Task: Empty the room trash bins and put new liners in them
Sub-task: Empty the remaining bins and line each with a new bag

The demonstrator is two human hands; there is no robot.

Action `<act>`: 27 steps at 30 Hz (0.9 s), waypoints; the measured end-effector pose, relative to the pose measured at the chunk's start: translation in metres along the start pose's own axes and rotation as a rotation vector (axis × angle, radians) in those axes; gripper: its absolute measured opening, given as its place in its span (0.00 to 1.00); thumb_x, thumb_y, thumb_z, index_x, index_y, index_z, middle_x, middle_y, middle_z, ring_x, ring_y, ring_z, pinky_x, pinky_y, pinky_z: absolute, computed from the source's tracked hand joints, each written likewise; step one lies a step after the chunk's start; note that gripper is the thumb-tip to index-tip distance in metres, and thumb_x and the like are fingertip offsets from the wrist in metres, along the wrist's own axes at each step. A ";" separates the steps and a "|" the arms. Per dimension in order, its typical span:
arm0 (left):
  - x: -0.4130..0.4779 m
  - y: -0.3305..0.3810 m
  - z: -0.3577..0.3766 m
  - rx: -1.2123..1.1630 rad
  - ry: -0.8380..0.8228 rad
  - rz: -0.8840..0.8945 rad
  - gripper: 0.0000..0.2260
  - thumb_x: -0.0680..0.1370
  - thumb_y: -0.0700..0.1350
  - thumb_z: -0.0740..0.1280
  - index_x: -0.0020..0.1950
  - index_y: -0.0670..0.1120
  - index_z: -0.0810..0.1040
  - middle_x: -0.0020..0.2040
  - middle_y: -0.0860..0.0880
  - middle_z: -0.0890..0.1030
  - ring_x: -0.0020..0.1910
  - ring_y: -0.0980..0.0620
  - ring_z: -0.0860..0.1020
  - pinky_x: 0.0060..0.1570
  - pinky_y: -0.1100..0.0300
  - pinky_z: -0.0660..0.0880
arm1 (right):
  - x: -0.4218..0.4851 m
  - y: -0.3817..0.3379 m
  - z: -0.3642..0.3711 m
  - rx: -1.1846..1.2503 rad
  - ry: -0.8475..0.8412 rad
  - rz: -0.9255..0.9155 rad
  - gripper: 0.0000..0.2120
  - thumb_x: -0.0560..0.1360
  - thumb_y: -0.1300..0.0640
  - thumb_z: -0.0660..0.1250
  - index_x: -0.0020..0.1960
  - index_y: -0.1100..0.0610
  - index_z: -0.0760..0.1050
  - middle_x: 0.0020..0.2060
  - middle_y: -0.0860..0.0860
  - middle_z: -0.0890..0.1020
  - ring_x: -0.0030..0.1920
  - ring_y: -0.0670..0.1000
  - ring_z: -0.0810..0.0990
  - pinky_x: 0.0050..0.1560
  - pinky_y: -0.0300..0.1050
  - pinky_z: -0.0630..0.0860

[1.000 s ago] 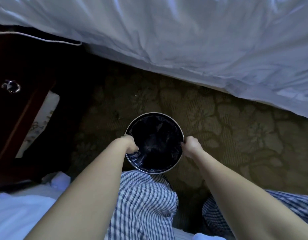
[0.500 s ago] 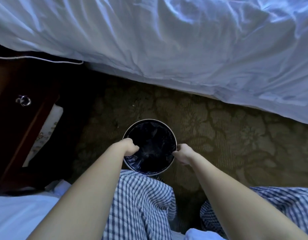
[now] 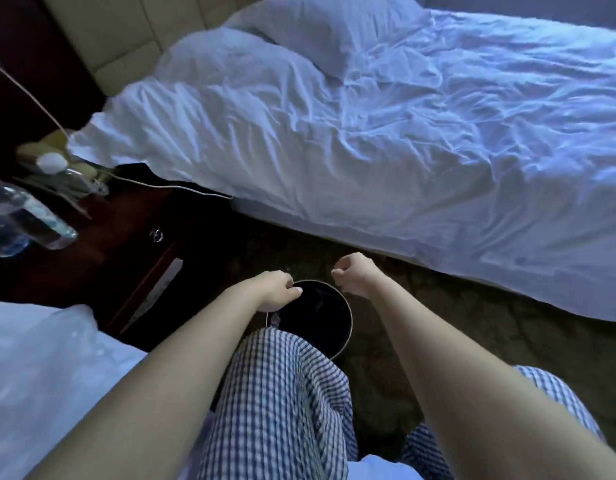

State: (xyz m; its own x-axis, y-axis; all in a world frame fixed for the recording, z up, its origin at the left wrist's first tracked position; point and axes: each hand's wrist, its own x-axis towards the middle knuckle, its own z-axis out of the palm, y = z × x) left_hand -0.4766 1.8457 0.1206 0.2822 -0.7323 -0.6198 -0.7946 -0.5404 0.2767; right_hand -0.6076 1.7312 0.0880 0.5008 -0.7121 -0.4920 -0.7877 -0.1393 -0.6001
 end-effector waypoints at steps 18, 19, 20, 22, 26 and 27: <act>-0.171 -0.147 -0.049 0.265 0.322 -0.214 0.24 0.80 0.58 0.56 0.72 0.46 0.64 0.71 0.44 0.66 0.69 0.43 0.65 0.65 0.49 0.62 | -0.112 -0.156 0.099 -0.165 -0.143 -0.252 0.12 0.79 0.57 0.59 0.57 0.62 0.76 0.48 0.58 0.83 0.46 0.56 0.83 0.43 0.45 0.78; -0.177 -0.159 -0.047 0.288 0.358 -0.241 0.26 0.80 0.59 0.56 0.74 0.47 0.61 0.73 0.45 0.63 0.72 0.44 0.61 0.67 0.49 0.59 | -0.118 -0.165 0.109 -0.160 -0.168 -0.250 0.14 0.80 0.56 0.58 0.59 0.62 0.75 0.49 0.58 0.82 0.46 0.55 0.83 0.40 0.45 0.77; -0.182 -0.170 -0.045 0.302 0.384 -0.263 0.28 0.79 0.60 0.56 0.75 0.47 0.58 0.75 0.45 0.59 0.75 0.45 0.56 0.69 0.48 0.55 | -0.124 -0.173 0.119 -0.146 -0.198 -0.238 0.15 0.80 0.54 0.57 0.62 0.61 0.73 0.51 0.57 0.81 0.46 0.54 0.82 0.40 0.44 0.77; -0.194 -0.191 -0.041 0.345 0.421 -0.290 0.31 0.79 0.61 0.55 0.77 0.47 0.53 0.78 0.45 0.51 0.77 0.46 0.47 0.72 0.46 0.48 | -0.137 -0.186 0.138 -0.099 -0.254 -0.199 0.20 0.81 0.49 0.55 0.68 0.59 0.67 0.56 0.57 0.78 0.49 0.55 0.81 0.43 0.47 0.78; -0.217 -0.221 -0.040 0.467 0.561 -0.297 0.32 0.79 0.63 0.51 0.77 0.46 0.51 0.78 0.45 0.46 0.77 0.47 0.43 0.73 0.45 0.44 | -0.156 -0.200 0.171 -0.001 -0.390 -0.124 0.30 0.80 0.40 0.54 0.76 0.54 0.55 0.71 0.56 0.66 0.59 0.58 0.76 0.49 0.54 0.79; -0.223 -0.227 -0.040 0.487 0.603 -0.300 0.32 0.79 0.63 0.51 0.77 0.46 0.51 0.78 0.45 0.46 0.77 0.47 0.42 0.73 0.45 0.43 | -0.159 -0.202 0.179 0.015 -0.416 -0.117 0.34 0.78 0.38 0.56 0.77 0.52 0.52 0.73 0.55 0.64 0.61 0.59 0.75 0.50 0.55 0.79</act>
State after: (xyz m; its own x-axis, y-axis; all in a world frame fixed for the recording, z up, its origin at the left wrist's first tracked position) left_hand -0.3376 2.1149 0.2258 0.6484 -0.7573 -0.0784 -0.7446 -0.6094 -0.2724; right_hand -0.4633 1.9955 0.1746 0.6910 -0.3539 -0.6303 -0.7131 -0.1904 -0.6747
